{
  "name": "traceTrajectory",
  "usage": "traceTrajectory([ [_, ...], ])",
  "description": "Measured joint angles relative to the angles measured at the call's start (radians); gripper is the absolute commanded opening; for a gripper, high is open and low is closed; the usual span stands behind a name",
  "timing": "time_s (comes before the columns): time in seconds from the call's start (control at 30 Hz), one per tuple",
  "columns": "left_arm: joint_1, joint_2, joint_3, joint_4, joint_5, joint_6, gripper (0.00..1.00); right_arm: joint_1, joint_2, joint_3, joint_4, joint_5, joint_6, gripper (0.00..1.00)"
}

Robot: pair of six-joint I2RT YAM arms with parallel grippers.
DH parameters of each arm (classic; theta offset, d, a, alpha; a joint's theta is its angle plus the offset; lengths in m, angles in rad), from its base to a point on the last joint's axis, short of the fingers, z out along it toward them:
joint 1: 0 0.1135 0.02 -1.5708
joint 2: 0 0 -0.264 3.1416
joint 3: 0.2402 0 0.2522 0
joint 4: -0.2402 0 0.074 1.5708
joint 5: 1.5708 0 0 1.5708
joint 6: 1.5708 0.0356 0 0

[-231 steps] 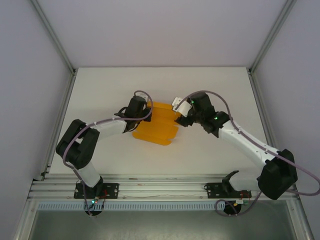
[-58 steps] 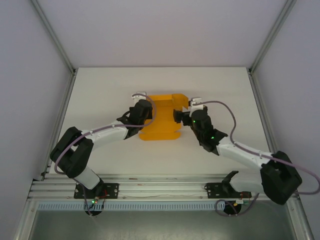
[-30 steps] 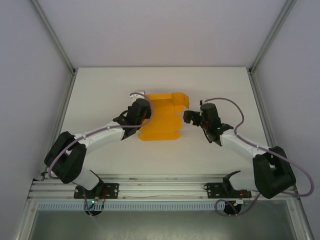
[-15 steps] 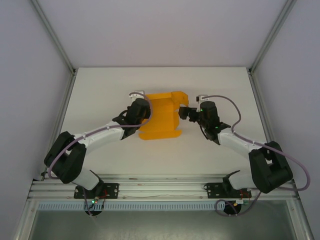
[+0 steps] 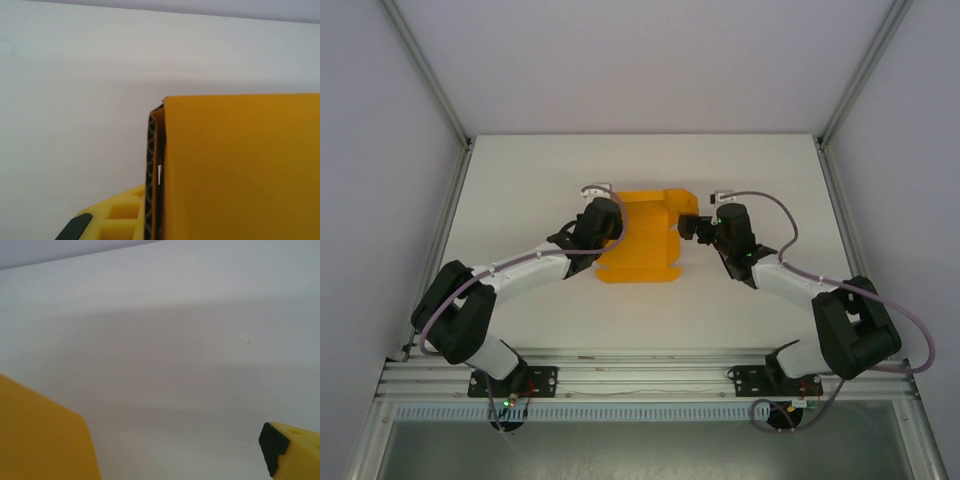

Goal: Assemble paper box

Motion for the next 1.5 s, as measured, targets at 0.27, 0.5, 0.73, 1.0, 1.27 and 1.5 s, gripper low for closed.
traceTrajectory([
  [0.27, 0.0, 0.0, 0.0, 0.018, 0.01, 0.015, 0.0, 0.0, -0.013, 0.024, -0.024, 0.003, -0.039, 1.0],
  [0.5, 0.0, 0.0, 0.0, 0.018, 0.01, -0.002, 0.0, 0.04, 0.027, 0.056, -0.015, -0.129, -0.038, 1.0],
  [0.73, 0.001, 0.0, -0.016, 0.039, 0.008, -0.029, 0.0, 0.045, 0.117, 0.107, -0.003, -0.16, 0.124, 0.96],
  [1.0, 0.001, -0.029, -0.064, 0.116, 0.006, -0.046, 0.0, 0.046, 0.134, 0.109, 0.039, -0.259, 0.259, 0.93],
  [1.27, 0.0, -0.024, -0.066, 0.165, -0.02, -0.008, 0.0, 0.031, -0.001, 0.073, -0.028, -0.225, 0.206, 1.0],
  [1.5, 0.0, 0.039, -0.068, 0.186, -0.027, 0.029, 0.0, -0.091, -0.198, 0.007, -0.177, -0.286, 0.142, 1.0],
])
